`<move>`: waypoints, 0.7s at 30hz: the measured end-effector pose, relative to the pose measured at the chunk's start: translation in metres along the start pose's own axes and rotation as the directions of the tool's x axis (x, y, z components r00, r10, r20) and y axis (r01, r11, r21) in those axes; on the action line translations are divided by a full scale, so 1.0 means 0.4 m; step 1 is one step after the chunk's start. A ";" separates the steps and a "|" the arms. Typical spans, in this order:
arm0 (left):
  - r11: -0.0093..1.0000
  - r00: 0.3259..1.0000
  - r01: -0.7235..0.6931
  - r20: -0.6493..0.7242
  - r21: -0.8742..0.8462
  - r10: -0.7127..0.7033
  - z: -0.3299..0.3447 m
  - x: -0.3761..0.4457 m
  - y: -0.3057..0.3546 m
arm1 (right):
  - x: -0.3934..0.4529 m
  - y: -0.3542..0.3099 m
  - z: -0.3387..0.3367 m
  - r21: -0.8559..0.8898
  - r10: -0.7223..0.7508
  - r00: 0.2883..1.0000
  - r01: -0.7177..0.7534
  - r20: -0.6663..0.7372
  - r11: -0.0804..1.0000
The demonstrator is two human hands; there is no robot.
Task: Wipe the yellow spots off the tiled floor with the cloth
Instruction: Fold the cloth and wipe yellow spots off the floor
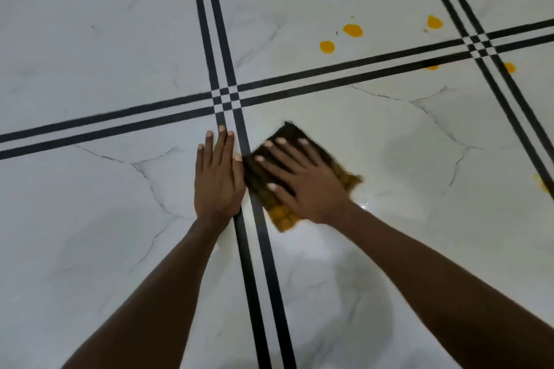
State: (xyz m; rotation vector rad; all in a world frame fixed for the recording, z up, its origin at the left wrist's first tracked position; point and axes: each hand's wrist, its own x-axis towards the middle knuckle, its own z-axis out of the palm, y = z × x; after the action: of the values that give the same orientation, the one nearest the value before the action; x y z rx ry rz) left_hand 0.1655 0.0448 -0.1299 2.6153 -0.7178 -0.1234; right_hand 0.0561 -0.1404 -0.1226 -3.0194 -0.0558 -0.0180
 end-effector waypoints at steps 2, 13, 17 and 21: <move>1.000 1.000 0.011 0.005 0.005 -0.011 0.004 0.002 0.001 | -0.115 0.121 -0.018 -0.012 0.346 0.938 -0.346 -0.024 0.938; 0.999 1.000 -0.006 0.022 0.049 0.005 0.014 0.003 -0.004 | 0.045 0.213 -0.024 0.011 0.208 0.976 -0.208 -0.056 0.978; 0.999 1.000 -0.015 -0.010 0.036 0.015 0.018 0.002 -0.005 | -0.166 0.462 -0.049 0.077 0.773 0.615 -0.772 -0.158 0.630; 0.998 1.000 0.010 -0.013 0.056 -0.009 0.013 -0.001 0.011 | -0.290 0.223 -0.023 0.011 0.813 0.563 -0.821 -0.147 0.571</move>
State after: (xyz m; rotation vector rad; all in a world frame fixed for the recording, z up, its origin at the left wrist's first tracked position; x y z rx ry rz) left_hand 0.1620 0.0396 -0.1329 2.6709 -0.7145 -0.0908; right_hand -0.0565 -0.2341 -0.1258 -2.7517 1.3865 -0.1395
